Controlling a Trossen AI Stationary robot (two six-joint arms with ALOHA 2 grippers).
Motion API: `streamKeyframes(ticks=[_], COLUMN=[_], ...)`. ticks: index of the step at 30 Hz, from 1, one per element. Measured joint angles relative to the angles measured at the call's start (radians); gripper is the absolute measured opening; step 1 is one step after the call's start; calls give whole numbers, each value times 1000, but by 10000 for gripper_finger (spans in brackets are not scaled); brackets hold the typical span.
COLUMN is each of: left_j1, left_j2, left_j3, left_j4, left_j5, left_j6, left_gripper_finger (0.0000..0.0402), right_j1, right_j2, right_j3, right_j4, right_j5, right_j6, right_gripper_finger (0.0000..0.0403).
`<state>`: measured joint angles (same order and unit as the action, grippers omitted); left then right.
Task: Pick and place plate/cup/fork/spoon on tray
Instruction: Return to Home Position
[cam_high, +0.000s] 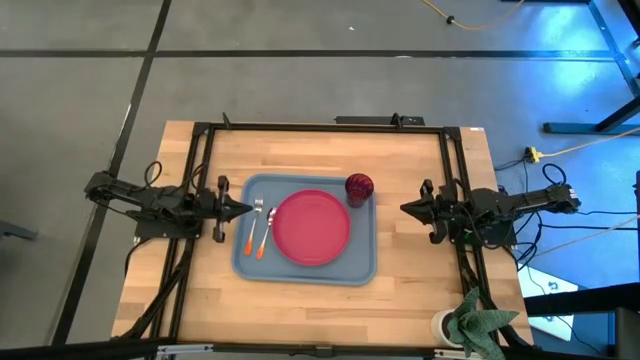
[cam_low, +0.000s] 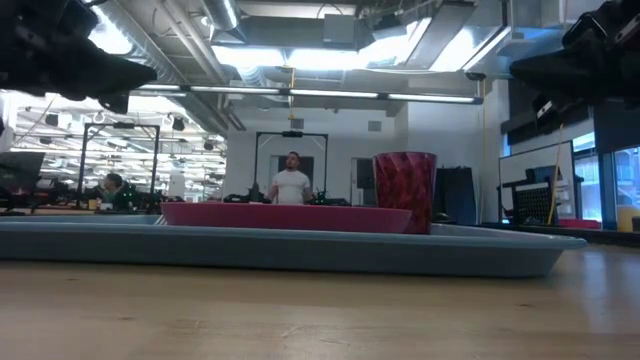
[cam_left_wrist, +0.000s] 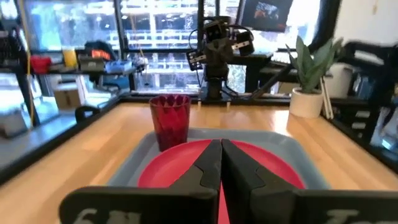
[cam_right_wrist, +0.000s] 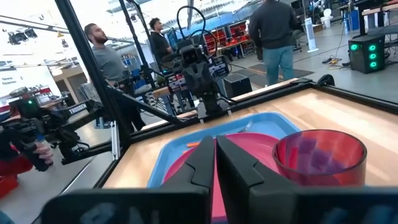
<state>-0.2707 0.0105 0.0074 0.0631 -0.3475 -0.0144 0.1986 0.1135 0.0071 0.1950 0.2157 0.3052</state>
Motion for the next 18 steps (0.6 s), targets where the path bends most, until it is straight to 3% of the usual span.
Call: streamKeyframes(ticks=[9,18], left_j1=[0,0], left_j2=[4,5], left_j3=[0,0], left_j4=[-10,-8], left_j5=[80,52], left_j6=[123,126], left_gripper_finger=[0,0], right_j1=[0,0], right_j2=[0,0], right_j3=[0,0], right_j4=[-16,-15], right_j5=[0,0], right_j6=[-1,0], right_gripper_finger=[23,23])
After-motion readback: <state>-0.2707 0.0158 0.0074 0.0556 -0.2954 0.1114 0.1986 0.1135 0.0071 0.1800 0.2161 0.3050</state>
